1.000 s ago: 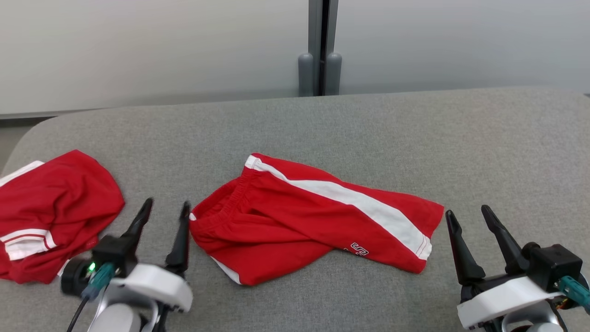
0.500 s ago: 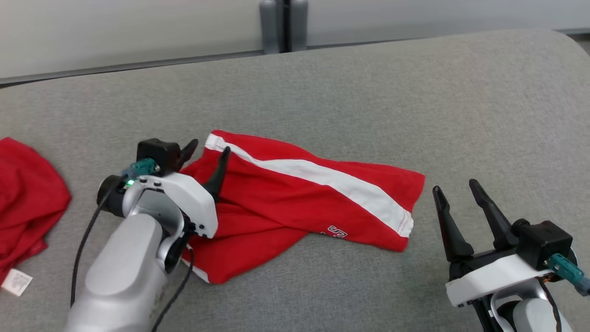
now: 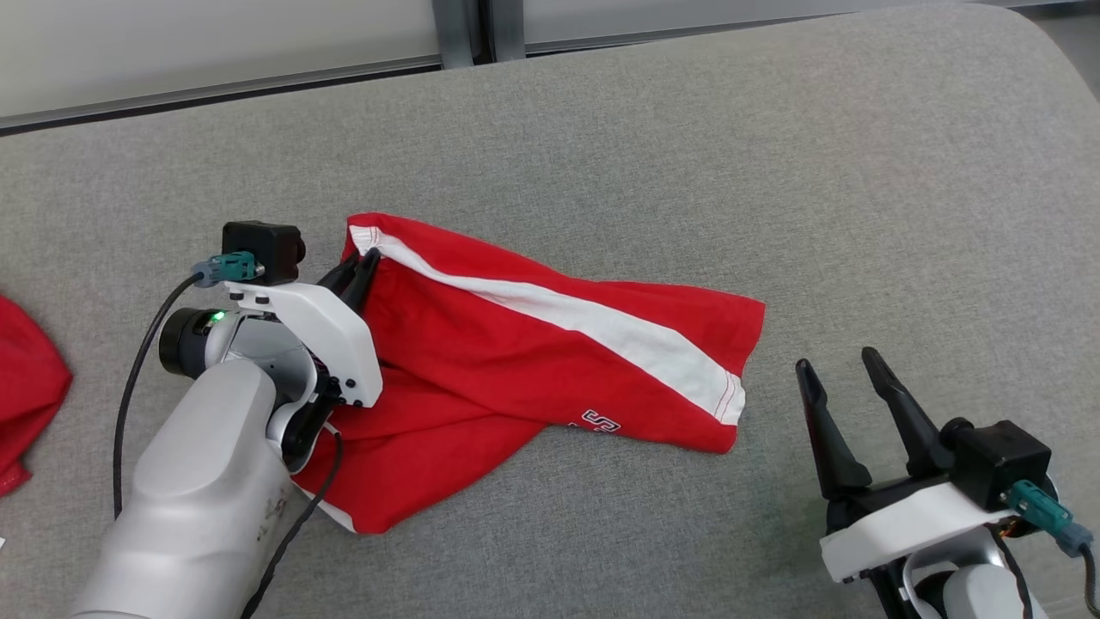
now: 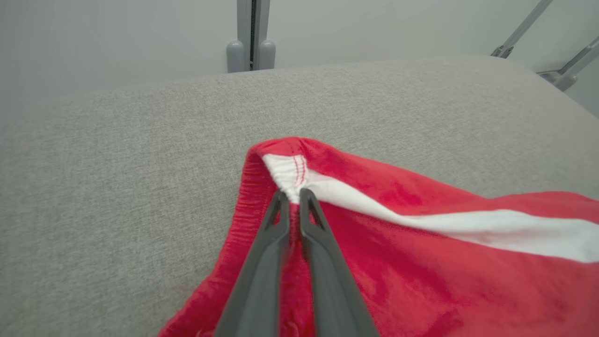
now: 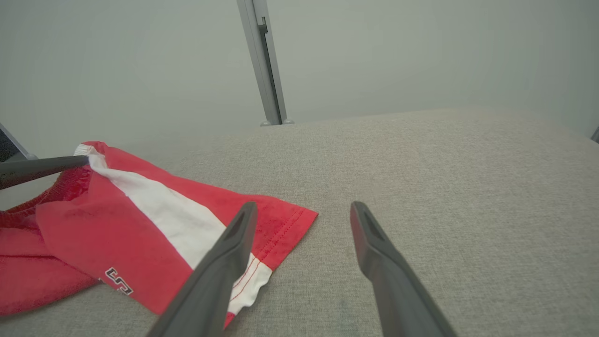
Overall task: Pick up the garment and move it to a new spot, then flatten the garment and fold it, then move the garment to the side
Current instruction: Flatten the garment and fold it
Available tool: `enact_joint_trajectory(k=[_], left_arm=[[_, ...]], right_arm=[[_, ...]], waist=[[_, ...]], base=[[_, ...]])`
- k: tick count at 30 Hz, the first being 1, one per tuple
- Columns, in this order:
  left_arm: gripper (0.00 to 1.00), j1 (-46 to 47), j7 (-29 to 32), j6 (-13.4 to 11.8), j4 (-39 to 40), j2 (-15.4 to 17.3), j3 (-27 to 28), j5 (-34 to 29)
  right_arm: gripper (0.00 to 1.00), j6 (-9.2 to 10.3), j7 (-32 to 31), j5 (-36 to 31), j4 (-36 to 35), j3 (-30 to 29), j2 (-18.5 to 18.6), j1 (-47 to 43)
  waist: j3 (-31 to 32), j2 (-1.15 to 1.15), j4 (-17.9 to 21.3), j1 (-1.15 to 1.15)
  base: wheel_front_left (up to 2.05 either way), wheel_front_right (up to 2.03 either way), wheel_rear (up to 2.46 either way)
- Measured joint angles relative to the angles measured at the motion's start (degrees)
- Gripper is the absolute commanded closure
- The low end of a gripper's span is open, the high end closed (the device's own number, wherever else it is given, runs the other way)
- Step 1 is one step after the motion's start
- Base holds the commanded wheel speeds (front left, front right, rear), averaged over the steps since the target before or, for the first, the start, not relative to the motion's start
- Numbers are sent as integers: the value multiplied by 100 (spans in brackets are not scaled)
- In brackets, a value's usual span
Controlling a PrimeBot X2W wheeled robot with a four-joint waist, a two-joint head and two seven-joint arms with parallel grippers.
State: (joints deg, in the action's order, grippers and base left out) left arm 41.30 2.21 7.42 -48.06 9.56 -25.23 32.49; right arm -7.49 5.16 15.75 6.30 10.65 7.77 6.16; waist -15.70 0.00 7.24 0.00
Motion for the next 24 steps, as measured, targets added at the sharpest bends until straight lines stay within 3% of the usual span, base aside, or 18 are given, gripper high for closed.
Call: enact_joint_trajectory(k=[14,23,24], left_arm=[[100,20,-739,1,169,231,-595,192],[100,30,-942,1,323,233,-742,180],[100,32,-977,1,334,233,-750,178]], right_arm=[[0,0,-42,198,471,623,-147,-235],[0,-1,144,303,1345,746,-190,563],[8,-1,172,323,1418,744,-199,641]], waist=[[-269,0,-216,0],[-475,0,-421,0],[-489,0,-434,0]], base=[[0,0,0],[0,0,0],[0,0,0]])
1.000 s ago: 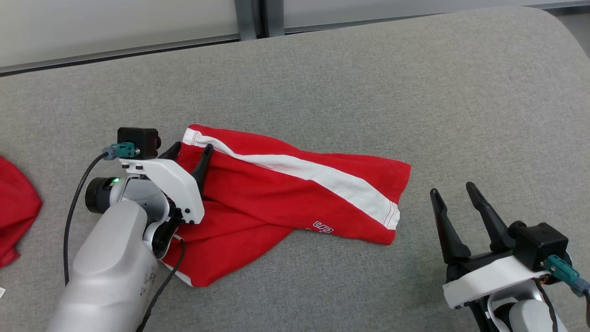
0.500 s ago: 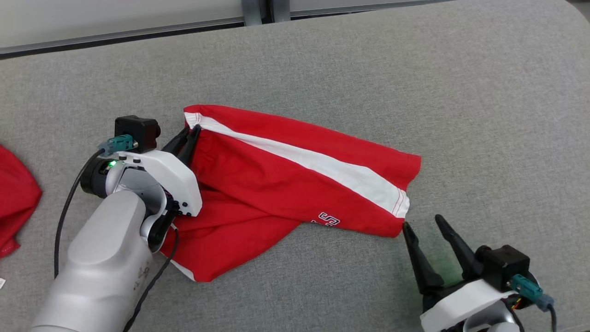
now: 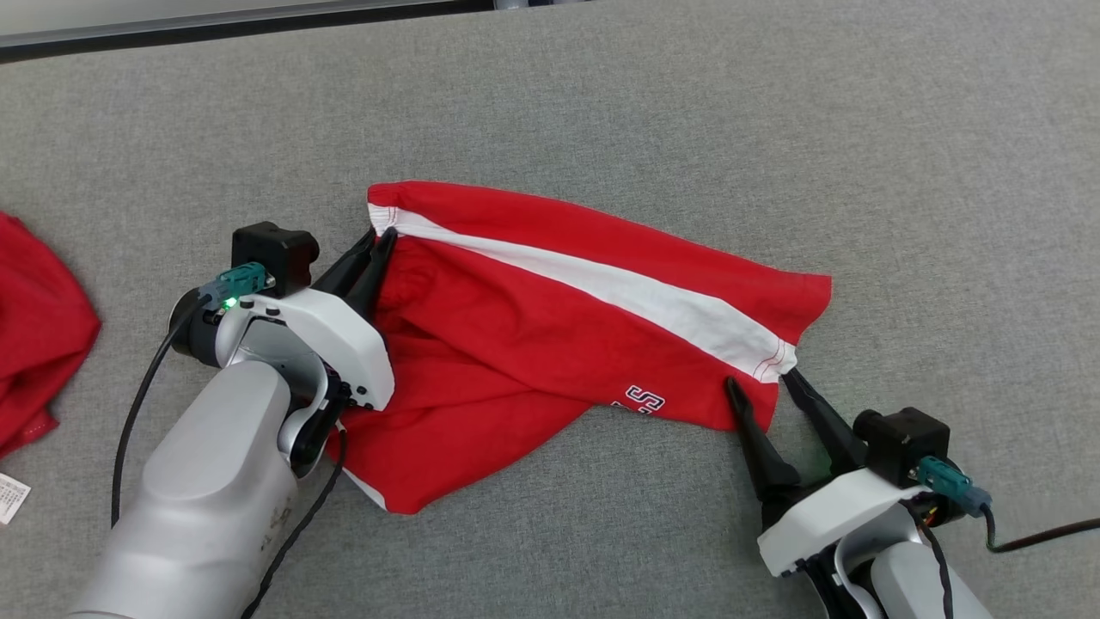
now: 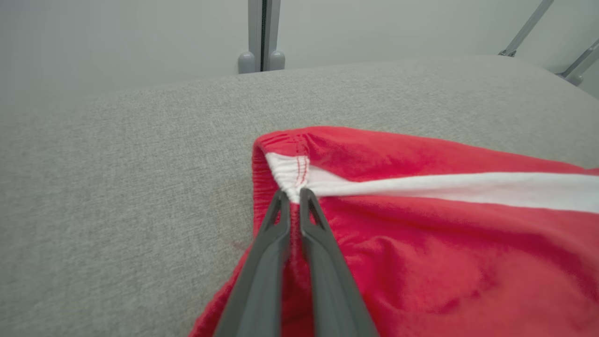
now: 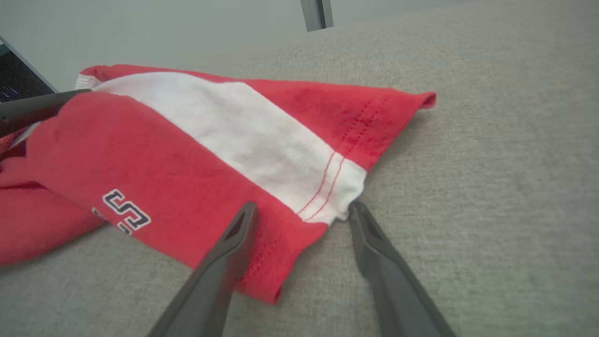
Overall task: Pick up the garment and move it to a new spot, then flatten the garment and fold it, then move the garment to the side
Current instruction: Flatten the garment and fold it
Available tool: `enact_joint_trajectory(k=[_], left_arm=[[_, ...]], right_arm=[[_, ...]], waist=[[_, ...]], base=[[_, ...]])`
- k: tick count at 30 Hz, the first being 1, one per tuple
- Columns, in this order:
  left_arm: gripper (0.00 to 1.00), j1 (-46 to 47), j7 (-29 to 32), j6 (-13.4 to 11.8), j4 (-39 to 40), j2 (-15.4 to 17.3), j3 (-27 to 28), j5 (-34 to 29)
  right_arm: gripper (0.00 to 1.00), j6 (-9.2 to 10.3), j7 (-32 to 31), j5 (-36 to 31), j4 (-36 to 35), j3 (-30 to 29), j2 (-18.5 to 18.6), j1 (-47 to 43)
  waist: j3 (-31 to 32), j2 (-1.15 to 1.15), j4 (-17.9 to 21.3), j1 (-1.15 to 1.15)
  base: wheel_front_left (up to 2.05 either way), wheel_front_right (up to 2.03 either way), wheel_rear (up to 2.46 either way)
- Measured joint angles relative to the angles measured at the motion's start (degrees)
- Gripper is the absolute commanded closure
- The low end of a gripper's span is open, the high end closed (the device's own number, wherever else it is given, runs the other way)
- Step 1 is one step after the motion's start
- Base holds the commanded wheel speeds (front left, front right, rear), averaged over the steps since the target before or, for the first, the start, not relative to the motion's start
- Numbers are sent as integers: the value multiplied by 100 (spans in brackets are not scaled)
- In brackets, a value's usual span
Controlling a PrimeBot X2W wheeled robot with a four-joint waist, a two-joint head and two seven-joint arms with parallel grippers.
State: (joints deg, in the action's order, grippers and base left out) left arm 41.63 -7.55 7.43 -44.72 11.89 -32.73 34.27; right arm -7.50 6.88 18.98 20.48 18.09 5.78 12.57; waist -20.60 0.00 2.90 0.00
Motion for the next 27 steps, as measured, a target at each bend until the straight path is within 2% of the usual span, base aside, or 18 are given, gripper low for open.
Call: enact_joint_trajectory(k=[1,2,3,10,15,20,27], left_arm=[[100,0,-15,0,8,1,-10,-7],[100,1,-37,0,12,0,-19,-7],[100,0,-70,-1,16,1,-26,-9],[100,-27,-354,-96,159,51,-23,-59],[100,-155,-589,-281,616,165,105,-96],[100,-360,-660,-568,1470,347,201,-231],[100,-573,-255,-1072,3054,736,291,-350]], right_arm=[[57,0,36,14,79,2,-9,68],[89,0,78,14,131,0,-10,115],[100,1,105,16,182,-4,-10,158],[100,0,419,83,211,-134,82,219],[100,0,575,-71,-237,-386,242,324],[100,-1,515,-248,-868,-743,459,454],[100,-7,14,-528,-2012,-1279,692,638]], waist=[[-11,0,-14,0],[-20,0,-28,0],[-27,0,-41,0],[-13,0,-82,0],[121,0,-68,0],[362,0,-87,0],[750,0,-168,0]], base=[[0,0,0],[0,0,0],[0,0,0],[0,0,0],[0,0,0],[0,0,0],[0,0,0]])
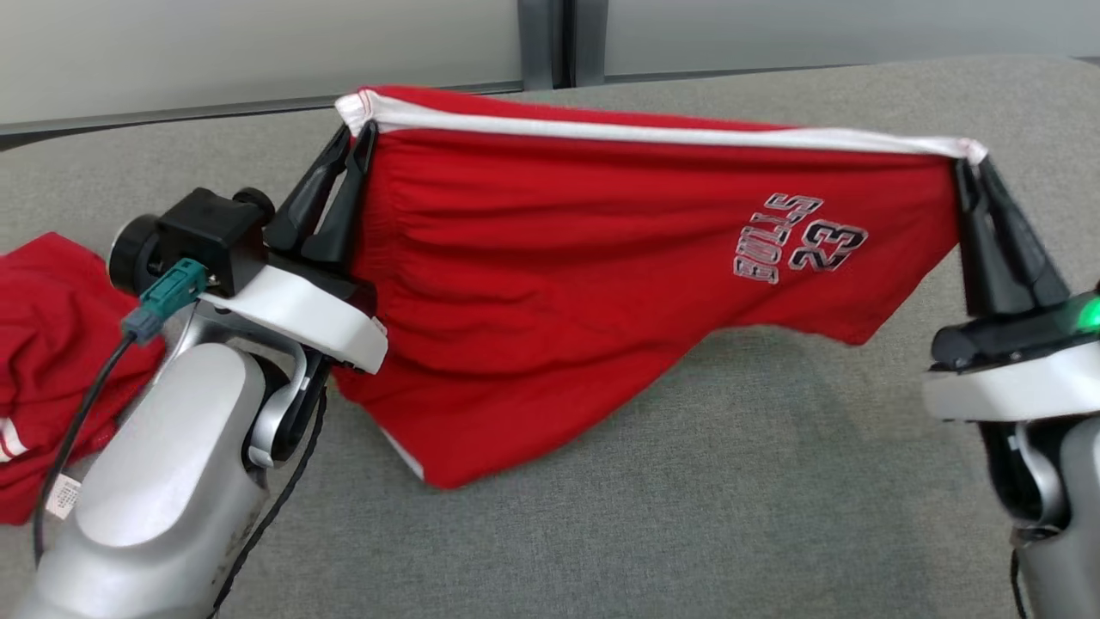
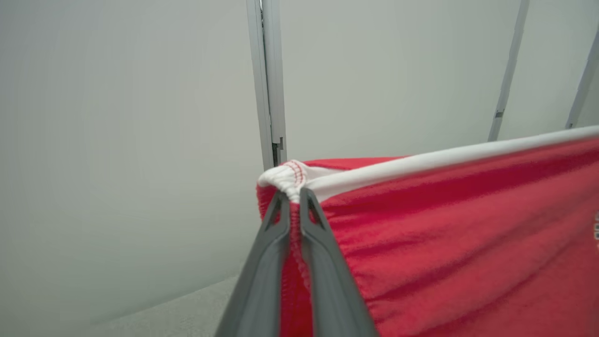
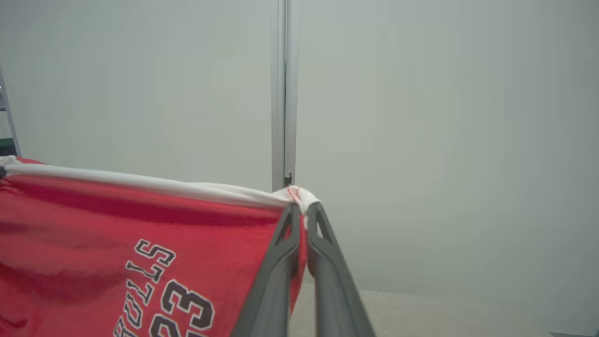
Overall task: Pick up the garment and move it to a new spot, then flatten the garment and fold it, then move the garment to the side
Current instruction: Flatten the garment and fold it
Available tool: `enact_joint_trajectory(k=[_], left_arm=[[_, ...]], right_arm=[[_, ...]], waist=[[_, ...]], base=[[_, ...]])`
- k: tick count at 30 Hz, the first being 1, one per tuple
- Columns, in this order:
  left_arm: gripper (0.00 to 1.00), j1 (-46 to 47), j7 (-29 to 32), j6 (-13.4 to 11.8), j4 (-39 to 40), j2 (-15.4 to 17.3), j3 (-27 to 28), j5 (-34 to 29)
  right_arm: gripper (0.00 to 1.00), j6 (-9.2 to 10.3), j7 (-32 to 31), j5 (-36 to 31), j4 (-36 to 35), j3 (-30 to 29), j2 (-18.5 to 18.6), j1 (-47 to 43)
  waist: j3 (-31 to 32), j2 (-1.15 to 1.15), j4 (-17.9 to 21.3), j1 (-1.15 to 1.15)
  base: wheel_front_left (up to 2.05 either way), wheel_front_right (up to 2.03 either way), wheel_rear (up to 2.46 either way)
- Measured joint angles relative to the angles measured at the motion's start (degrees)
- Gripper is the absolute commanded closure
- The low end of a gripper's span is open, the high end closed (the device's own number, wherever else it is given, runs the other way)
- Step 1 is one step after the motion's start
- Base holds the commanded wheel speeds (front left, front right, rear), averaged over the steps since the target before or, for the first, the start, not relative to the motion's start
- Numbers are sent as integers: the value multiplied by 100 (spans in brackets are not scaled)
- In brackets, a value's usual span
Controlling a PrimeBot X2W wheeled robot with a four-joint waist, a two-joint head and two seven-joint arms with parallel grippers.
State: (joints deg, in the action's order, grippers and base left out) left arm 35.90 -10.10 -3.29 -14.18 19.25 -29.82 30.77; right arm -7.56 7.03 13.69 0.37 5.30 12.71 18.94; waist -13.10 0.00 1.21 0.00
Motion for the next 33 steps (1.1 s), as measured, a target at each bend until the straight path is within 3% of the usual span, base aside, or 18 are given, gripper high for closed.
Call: enact_joint_trajectory(k=[8,17,24,33], left_arm=[[100,108,471,-387,1622,328,175,-129],[100,251,588,-457,1866,272,254,-5],[100,990,526,-190,1366,4,274,165],[100,2683,-204,280,-498,-664,392,221]], right_arm=[[100,0,-691,-105,-1235,-497,353,476],[100,-1,-1058,94,-1456,-660,471,761],[100,0,-1156,341,-1072,-604,579,1510],[100,1,-1042,548,375,-32,692,3489]], waist=[[207,0,-102,0],[189,0,-96,0],[-130,0,-91,0],[-739,0,-135,0]], base=[[0,0,0],[0,0,0],[0,0,0],[0,0,0]])
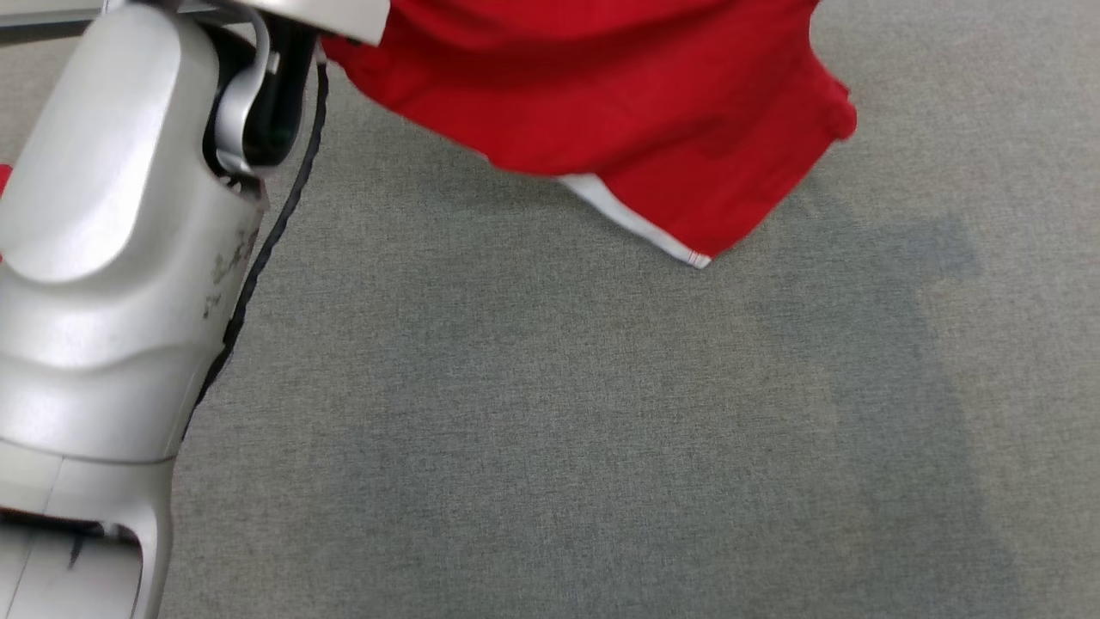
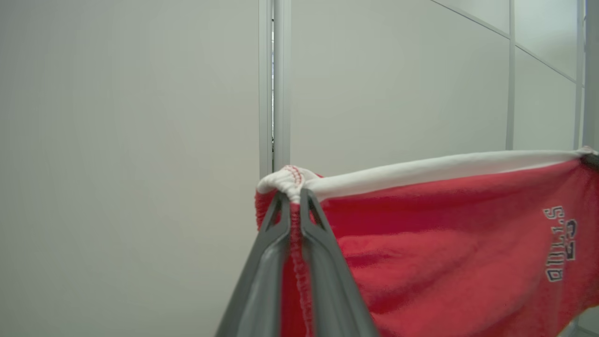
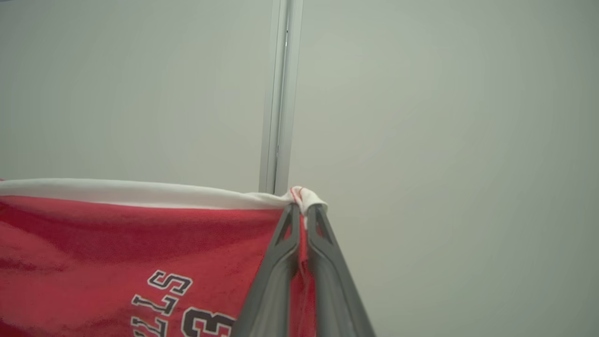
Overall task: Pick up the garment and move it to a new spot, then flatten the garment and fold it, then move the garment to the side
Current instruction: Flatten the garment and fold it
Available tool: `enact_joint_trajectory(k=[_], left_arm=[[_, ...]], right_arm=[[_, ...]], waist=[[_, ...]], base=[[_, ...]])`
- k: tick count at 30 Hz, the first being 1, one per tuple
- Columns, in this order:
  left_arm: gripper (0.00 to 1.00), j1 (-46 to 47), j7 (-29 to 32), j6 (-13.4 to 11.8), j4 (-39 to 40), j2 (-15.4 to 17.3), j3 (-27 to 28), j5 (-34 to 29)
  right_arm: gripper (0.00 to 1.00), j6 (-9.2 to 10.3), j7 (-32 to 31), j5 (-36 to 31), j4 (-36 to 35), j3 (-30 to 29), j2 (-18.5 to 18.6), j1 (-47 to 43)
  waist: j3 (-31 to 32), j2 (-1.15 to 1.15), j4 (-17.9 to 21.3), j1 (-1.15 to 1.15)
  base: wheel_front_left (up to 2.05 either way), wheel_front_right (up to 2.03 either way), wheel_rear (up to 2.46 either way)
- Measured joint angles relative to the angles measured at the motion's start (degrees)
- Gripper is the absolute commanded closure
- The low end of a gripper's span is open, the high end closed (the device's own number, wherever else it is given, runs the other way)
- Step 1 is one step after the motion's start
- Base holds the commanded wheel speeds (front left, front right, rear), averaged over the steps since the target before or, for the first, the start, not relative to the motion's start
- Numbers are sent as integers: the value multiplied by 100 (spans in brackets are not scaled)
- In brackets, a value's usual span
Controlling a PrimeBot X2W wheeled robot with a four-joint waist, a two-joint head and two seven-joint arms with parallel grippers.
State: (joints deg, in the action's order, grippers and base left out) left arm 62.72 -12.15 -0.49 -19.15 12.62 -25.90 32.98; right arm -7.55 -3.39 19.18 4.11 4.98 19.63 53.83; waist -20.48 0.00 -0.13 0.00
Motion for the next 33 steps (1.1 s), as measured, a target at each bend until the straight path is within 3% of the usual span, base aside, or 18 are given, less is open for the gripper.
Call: enact_joint_trajectory(k=[8,14,18,24,27,33], left_arm=[[100,1024,-289,358,-1582,-476,402,-246],[100,845,-299,602,-2604,-668,653,-532],[100,445,-297,698,-3204,-820,761,-526],[100,-626,-298,756,-3442,-958,934,-522],[100,-1051,-299,779,-3307,-962,949,-566],[100,-2102,-299,791,-2607,-976,998,-710]], right_arm=[[100,1,679,146,1672,557,-220,1677],[100,5,1181,415,2994,1218,-647,1865],[100,5,1482,758,3667,1692,-913,1416],[100,7,1798,1426,4205,2279,-1070,135],[100,7,1826,1611,4141,2323,-1023,-383],[100,7,1835,1502,3346,2000,-834,-1555]], waist=[[-284,0,15,0],[-384,0,135,0],[-469,0,223,0],[-536,0,267,0],[-515,0,247,0],[-338,0,187,0]], base=[[0,0,0],[0,0,0],[0,0,0],[0,0,0],[0,0,0],[0,0,0]])
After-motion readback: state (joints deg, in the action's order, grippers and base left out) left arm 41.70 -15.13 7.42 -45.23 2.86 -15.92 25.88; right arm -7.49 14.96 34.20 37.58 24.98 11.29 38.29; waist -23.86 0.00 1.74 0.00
